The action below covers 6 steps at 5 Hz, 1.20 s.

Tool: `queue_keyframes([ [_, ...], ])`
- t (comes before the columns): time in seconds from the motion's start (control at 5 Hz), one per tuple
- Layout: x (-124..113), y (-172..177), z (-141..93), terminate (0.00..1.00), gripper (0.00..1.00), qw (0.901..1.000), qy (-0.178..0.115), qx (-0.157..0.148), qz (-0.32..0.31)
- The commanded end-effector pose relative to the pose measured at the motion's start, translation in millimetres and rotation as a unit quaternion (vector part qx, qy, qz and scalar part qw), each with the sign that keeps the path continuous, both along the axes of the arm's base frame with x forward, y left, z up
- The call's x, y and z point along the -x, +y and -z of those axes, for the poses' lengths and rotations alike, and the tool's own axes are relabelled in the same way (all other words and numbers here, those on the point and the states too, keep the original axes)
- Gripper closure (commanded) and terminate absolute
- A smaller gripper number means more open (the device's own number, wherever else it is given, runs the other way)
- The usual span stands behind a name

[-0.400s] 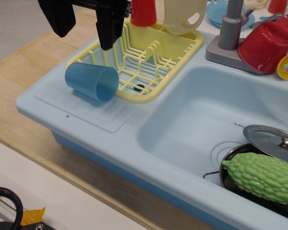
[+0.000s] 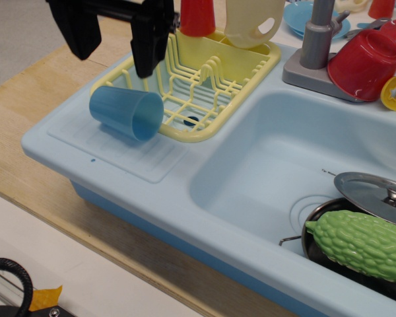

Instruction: Flip cup upright

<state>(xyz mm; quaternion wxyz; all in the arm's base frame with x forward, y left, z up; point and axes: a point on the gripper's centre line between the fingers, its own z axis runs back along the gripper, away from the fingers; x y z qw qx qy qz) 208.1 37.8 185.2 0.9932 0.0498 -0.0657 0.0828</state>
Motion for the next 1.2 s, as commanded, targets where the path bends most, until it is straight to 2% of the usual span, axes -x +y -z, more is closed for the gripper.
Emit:
queue_keyframes([
  [0.0,4,-7,3,0.0,0.0,0.9987,0.024,-0.038,-0.025],
  [0.2,4,-10,9,0.0,0.0,0.9982,0.029,-0.041,-0.034],
  [0.6,-6,-6,31,0.0,0.0,0.9982,0.044,-0.025,-0.032],
  [1.0,-25,7,46,0.0,0.0,0.9972,0.061,-0.028,-0.034],
])
